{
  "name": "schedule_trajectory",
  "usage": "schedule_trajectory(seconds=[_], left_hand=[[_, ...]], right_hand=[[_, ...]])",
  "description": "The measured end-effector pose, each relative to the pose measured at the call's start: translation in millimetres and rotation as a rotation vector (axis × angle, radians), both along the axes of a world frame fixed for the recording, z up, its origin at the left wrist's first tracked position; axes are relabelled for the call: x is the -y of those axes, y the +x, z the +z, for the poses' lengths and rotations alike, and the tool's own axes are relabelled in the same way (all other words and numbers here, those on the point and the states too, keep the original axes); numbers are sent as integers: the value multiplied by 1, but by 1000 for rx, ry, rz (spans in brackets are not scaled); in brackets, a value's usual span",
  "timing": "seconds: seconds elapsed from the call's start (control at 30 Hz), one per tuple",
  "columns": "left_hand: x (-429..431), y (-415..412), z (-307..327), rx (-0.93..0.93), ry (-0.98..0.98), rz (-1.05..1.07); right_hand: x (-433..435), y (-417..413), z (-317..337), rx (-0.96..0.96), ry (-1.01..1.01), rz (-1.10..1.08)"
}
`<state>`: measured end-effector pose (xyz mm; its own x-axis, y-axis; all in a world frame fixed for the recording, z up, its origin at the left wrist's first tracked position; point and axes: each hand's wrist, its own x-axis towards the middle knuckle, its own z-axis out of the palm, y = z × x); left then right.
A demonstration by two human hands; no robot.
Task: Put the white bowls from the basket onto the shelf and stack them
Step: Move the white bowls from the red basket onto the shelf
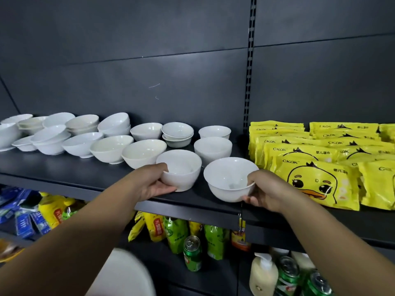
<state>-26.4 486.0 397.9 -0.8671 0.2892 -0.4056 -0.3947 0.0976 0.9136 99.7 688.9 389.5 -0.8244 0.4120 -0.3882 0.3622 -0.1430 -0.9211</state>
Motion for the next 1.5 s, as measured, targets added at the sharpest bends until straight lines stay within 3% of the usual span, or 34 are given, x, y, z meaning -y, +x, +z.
schedule_trajectory(seconds=[0.63, 0.9, 1.03, 1.17, 1.33, 1.5], left_hand=[[-16, -11, -1, 238, 343, 156], [-2, 13, -19, 103, 348, 177], [34, 42, -30, -3, 257, 134], [83, 70, -38, -112, 168, 186], [171, 114, -67, -218, -8, 236], [286, 163, -132, -156, -181, 376]], right_hand=[[12, -38, -8, -45, 31, -97], [29, -11, -9, -139, 8, -111], [44, 13, -18, -248, 132, -209], [67, 37, -27, -312, 453, -262], [150, 53, -49, -349, 694, 35], [265, 52, -114, -234, 734, 455]])
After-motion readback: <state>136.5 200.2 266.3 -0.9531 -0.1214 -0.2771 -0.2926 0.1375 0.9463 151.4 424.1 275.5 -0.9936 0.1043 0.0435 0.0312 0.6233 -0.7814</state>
